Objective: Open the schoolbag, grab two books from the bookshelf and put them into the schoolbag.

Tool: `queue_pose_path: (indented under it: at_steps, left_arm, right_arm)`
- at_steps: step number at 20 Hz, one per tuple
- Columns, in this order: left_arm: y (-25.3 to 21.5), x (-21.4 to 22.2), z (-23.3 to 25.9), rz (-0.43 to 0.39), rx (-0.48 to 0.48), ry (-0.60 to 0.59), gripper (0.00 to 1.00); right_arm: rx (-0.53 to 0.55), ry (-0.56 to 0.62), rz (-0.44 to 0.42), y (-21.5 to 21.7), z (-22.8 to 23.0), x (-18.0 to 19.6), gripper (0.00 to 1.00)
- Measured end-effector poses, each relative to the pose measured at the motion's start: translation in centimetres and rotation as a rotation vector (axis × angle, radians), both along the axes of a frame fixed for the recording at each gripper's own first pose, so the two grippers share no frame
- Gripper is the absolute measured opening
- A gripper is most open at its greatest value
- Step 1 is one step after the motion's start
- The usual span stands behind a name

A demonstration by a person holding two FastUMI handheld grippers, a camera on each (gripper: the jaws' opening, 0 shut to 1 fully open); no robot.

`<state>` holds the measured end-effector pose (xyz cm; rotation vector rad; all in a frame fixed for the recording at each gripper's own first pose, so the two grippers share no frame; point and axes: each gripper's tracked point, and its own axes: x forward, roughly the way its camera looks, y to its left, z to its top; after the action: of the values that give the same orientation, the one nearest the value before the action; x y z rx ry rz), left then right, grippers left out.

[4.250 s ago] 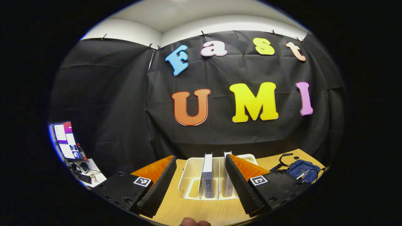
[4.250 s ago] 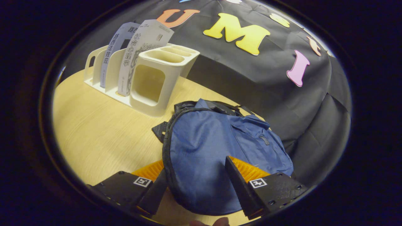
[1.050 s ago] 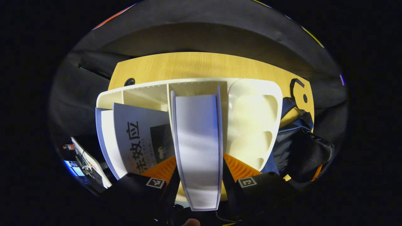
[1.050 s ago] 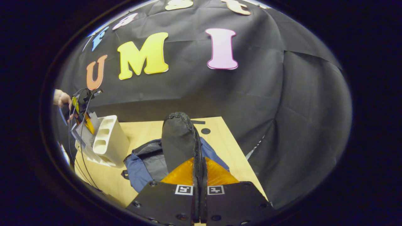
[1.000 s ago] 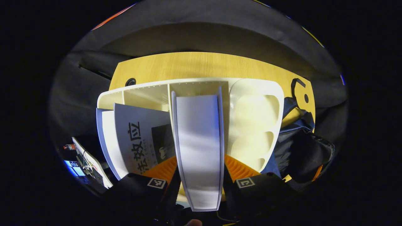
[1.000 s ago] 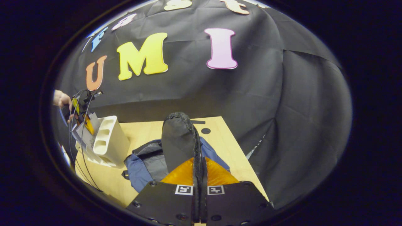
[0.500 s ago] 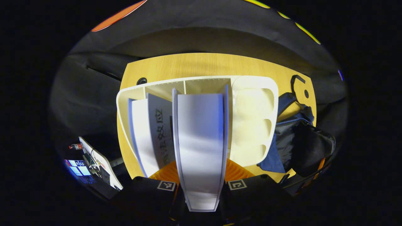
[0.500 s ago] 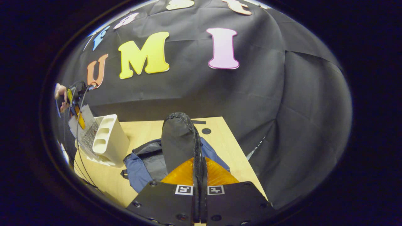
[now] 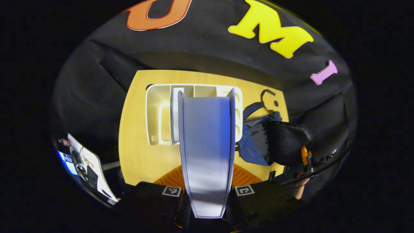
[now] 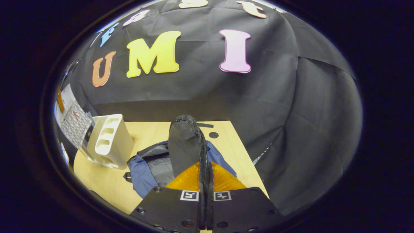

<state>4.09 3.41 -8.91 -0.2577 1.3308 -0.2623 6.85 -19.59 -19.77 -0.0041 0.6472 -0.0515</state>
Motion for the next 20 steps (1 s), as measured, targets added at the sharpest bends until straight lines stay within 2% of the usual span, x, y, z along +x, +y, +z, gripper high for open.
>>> queue_pose_path:
  at_steps: [2,4,5,6,10,14,20]
  left_arm:
    - [-2.0,-1.2,0.6,0.035,-0.135,-0.025,0.46]
    - [-4.6,-2.1,0.3,0.09,-0.275,-0.012,0.46]
    - [-5.8,-2.3,-0.2,0.109,-0.331,-0.011,0.46]
    - [-7.0,-2.7,-1.0,0.12,-0.377,-0.015,0.46]
    - [-13.0,-4.2,-3.5,0.139,-0.512,-0.039,0.46]
    - [-20.1,-6.5,-7.2,0.167,-0.598,-0.009,0.46]
    - [-27.4,-7.4,-14.0,0.1,-0.555,-0.03,0.46]
  right_arm:
    - [-0.001,0.002,-0.003,0.2,0.2,0.0,0.05]
    - [-0.007,0.005,-0.006,0.4,0.1,-0.1,0.02]
    - [-0.007,0.007,-0.009,0.5,-0.1,-0.3,0.05]
    - [-0.009,0.01,-0.008,0.7,-0.1,-0.3,0.02]
    - [-0.027,0.012,-0.005,0.9,-0.2,0.0,0.02]
    - [-0.029,0.021,-0.003,0.8,-0.1,0.2,0.02]
    - [-0.048,0.025,-0.012,-0.4,-0.1,-0.1,0.02]
